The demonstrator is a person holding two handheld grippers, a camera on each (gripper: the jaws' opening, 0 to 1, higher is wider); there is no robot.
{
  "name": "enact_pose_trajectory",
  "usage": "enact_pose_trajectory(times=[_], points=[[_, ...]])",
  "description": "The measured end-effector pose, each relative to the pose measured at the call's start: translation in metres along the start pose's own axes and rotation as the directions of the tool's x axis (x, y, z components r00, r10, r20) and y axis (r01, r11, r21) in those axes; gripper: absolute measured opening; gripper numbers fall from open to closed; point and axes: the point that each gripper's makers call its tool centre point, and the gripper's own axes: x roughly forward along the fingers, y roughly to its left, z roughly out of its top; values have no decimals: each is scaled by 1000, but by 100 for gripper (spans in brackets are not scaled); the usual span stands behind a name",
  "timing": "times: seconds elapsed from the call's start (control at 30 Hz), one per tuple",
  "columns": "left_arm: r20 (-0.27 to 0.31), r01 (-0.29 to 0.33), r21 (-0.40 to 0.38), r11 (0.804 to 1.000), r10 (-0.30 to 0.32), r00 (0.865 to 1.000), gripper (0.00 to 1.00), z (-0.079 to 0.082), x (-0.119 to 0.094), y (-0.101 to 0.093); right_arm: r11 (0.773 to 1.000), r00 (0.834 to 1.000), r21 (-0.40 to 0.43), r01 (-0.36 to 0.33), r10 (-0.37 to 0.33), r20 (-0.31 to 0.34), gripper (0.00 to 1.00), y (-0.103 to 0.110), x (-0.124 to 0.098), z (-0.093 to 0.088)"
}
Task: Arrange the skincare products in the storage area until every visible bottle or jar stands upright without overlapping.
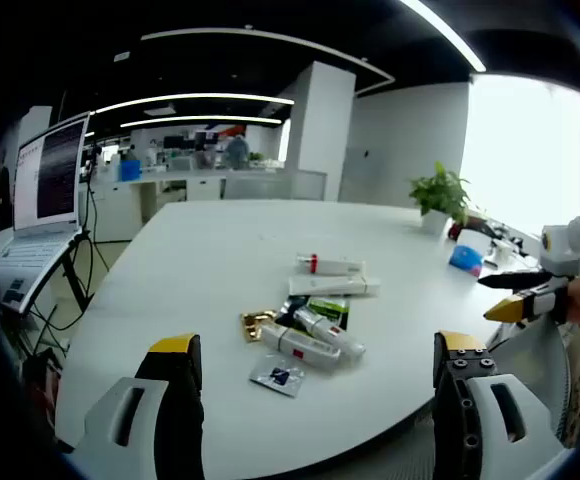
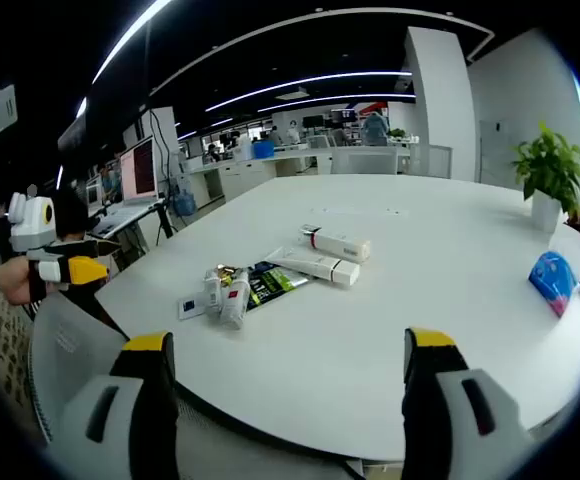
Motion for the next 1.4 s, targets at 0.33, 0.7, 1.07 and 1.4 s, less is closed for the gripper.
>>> enact_pose_trajectory(times=[0.33,0.7,1.07,1.4], points=[[1,4,0,1000,-4,1000,94,0,0,-1,1000,1000,-2,1,-1,0,95,0,0,0],[0,5,0,1000,-5,1000,94,0,0,-1,1000,1000,12,-1,1,-6,95,0,0,-1],[-3,3,-1,1000,-3,1000,94,-1,0,0,999,1000,50,-18,19,-23,94,0,0,-1],[-13,22,5,1000,-22,1000,94,-2,1,-3,997,998,67,-38,40,-38,93,-4,3,3]])
